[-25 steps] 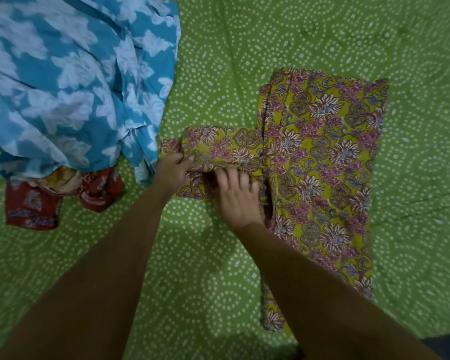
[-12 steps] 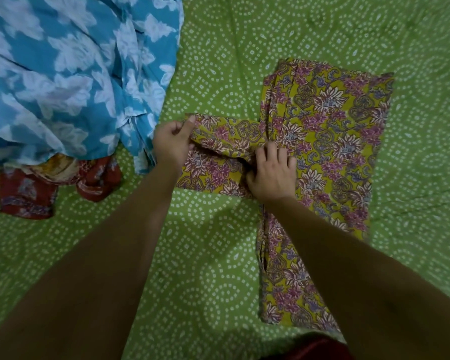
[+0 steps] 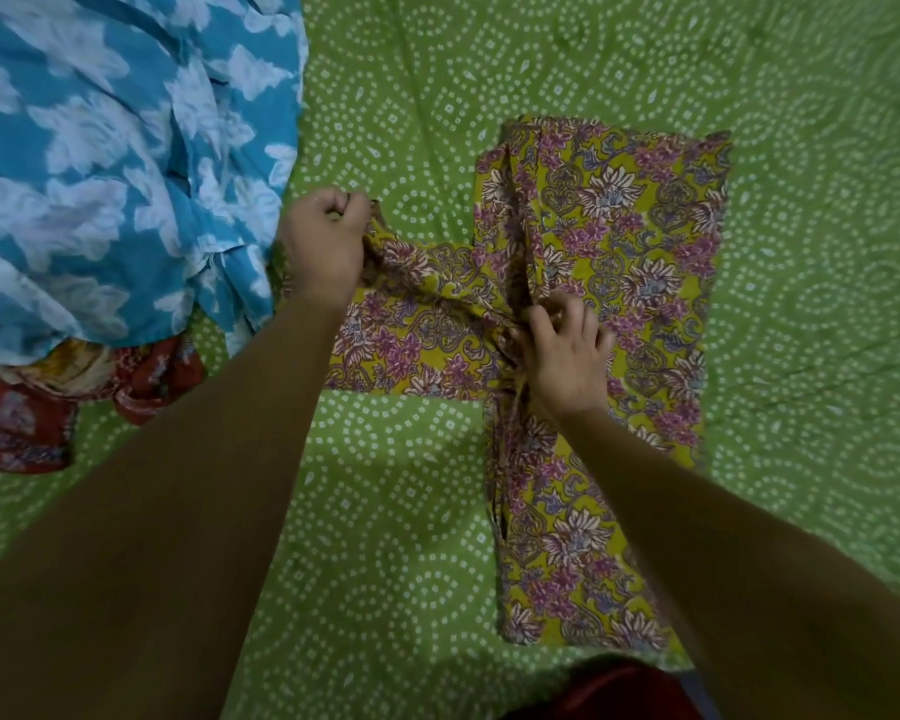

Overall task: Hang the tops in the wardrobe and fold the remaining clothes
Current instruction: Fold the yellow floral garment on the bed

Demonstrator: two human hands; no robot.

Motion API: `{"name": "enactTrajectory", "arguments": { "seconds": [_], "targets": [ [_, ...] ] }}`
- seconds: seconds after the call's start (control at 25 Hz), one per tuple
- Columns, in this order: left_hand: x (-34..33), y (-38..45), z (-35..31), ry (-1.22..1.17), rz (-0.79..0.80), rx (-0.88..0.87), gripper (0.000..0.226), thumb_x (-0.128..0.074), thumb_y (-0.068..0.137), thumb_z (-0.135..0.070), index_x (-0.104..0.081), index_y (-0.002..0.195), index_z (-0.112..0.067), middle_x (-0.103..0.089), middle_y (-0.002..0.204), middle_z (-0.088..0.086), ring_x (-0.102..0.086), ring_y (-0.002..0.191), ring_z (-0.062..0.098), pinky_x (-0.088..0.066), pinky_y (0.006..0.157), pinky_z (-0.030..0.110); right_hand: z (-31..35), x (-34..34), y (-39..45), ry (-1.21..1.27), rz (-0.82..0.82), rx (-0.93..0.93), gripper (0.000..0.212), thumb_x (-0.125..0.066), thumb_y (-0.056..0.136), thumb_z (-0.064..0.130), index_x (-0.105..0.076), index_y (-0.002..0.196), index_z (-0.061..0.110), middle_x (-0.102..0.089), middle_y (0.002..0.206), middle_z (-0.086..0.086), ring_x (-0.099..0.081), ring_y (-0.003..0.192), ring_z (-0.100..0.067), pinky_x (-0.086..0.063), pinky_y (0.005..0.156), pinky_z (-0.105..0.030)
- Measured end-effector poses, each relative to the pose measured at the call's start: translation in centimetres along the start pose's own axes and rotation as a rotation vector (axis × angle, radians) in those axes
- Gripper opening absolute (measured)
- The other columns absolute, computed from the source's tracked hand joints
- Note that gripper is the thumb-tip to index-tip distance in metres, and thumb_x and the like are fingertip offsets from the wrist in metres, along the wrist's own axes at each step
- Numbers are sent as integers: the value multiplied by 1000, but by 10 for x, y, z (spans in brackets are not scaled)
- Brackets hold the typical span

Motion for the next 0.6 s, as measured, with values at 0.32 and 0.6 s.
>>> {"name": "enactTrajectory", "arguments": {
  "seconds": [0.32,0.6],
  "targets": [
    [-15,1,-41,-7,221,-316,15,-64,89,-28,-70,96,-16,-69,99,-2,-53,120,14,-36,110,30,20,2,-20,-84,-153,421,37,-43,93,46,-44,122,24,-36,126,-6,-39,105,-24,-36,89,-42],
    [-25,16,-29,129,413,-311,40,-68,86,-32,-63,114,-4,-48,111,-1,-56,105,19,-48,98,39,118,-33,-10,-115,222,535,65,-43,96,27,-15,150,6,-16,156,-13,-21,140,-28,-23,113,-40]
  ]
}}
Point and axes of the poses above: each hand's wrist, its own y-axis towards the middle knuckle, its own x-axis out of the back of the hand, z = x × y, the point moved 2 cm from there along y, towards the middle knuckle
